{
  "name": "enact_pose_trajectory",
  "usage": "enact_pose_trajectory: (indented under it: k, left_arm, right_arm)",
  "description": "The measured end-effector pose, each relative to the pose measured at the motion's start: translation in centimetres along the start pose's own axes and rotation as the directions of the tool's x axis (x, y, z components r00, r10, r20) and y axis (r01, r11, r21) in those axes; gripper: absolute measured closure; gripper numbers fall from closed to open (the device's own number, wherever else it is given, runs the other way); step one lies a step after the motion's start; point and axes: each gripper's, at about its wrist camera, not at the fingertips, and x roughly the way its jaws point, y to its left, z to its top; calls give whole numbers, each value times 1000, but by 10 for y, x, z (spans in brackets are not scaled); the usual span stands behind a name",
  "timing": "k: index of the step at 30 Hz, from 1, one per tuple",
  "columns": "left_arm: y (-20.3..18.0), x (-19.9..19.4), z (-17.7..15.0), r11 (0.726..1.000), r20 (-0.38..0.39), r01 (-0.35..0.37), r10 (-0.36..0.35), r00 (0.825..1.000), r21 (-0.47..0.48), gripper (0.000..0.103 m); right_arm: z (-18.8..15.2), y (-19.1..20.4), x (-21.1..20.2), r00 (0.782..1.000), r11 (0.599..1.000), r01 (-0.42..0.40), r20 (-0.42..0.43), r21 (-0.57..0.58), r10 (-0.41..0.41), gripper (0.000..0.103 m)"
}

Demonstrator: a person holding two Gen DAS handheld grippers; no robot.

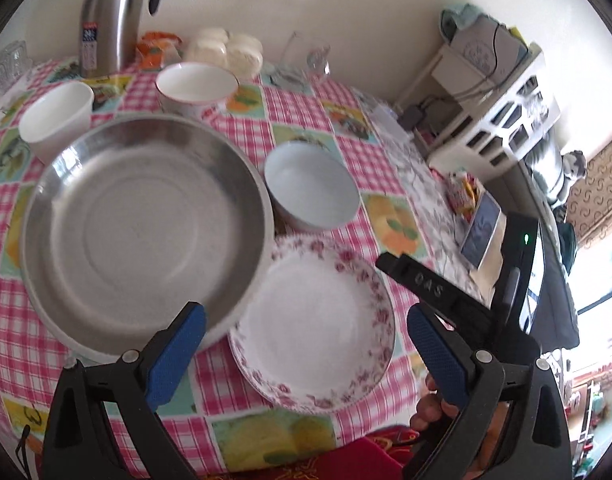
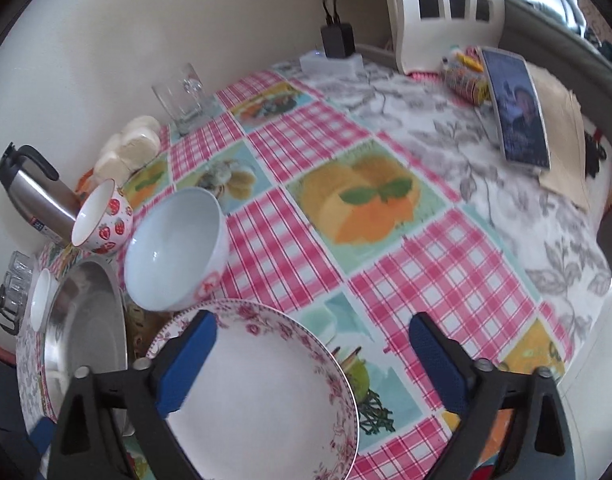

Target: Organize plates and bowls

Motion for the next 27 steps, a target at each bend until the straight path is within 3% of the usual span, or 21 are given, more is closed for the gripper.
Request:
enact_pose_trajectory:
  k: [4,6,16,19,21,27]
  left_arm:
    - [4,13,-10,997,-67,49,-53,996,-58,9]
    - [5,19,-14,995,-99,64,-71,993,-73,20]
    - [23,48,-28,986,-208,-1,-34,978,-168,27]
    - [26,48,-28,985,-199,-22,-13,980,-174,28]
    - [30,48,-29,982,-194,-33,-4,981,-188,34]
    - [34,45,-27,979,-173,-54,19,985,-198,46]
  right_arm:
    - [-2,-6,4,999,999,-12,-33,33,13,22]
    - [-3,-8,6,999,999,-17,-43,40,19,22]
    - [-8,-9,19,993,999,-23,-115,40,27,34]
    - [-8,-11,23,991,999,-25,-132,45,31,36]
    - [-9,-12,25,989,999,-26,-141,45,32,46]
    - [-11,-12,33,984,999,-30,-172,42,37,60]
